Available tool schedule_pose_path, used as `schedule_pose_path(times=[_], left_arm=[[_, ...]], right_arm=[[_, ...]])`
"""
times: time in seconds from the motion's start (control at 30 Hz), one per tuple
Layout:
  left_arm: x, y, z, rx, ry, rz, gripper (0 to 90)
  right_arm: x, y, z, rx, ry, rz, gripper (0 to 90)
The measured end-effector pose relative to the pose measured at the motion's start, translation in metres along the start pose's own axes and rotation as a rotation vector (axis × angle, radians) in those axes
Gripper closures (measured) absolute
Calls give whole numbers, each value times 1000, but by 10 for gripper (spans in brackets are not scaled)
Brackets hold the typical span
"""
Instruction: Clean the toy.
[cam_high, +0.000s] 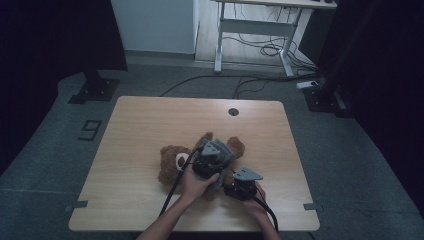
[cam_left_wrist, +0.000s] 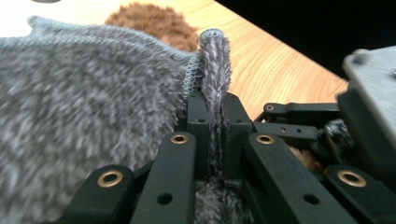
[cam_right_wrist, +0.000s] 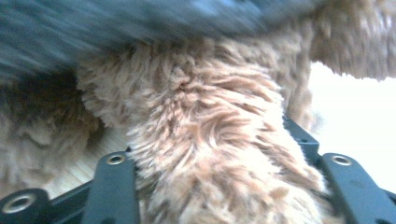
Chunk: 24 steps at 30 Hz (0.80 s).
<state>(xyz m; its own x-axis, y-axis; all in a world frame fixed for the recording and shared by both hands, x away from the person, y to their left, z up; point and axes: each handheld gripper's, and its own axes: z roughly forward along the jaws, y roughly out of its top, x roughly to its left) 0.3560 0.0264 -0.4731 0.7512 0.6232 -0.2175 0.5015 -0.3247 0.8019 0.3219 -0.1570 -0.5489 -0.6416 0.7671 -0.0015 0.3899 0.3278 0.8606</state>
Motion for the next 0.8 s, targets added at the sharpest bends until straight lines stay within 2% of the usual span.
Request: schedule_pose_path(times=[0.1, 0.2, 0.3, 0.47, 0.57, 0.67, 0.73, 0.77, 0.8], left_arm=[[5, -9, -17, -33, 13, -7, 842], [13, -15, -35, -54, 53, 1, 842], [25, -23, -56, -70, 130, 8, 844], [40, -38, -83, -102, 177, -1, 848], [48, -44, -102, -154, 182, -35, 846], [57, -50, -117, -187, 212, -62, 845], [64, -57, -126, -188, 261, -81, 845], [69, -62, -128, -172, 286, -90, 845], [74, -69, -129, -160, 281, -109, 846]], right_arm=[[3, 1, 3, 26, -6, 9, 530], [-1, 1, 2, 28, 22, 58, 592], [-6, 0, 2, 25, 50, 100, 612], [-6, 0, 2, 23, 54, 106, 614], [-6, 0, 1, 23, 54, 108, 613], [-6, 0, 1, 22, 54, 114, 612], [-6, 0, 1, 23, 55, 123, 612], [-6, -1, 1, 23, 56, 129, 612], [-6, -1, 1, 23, 58, 134, 612]])
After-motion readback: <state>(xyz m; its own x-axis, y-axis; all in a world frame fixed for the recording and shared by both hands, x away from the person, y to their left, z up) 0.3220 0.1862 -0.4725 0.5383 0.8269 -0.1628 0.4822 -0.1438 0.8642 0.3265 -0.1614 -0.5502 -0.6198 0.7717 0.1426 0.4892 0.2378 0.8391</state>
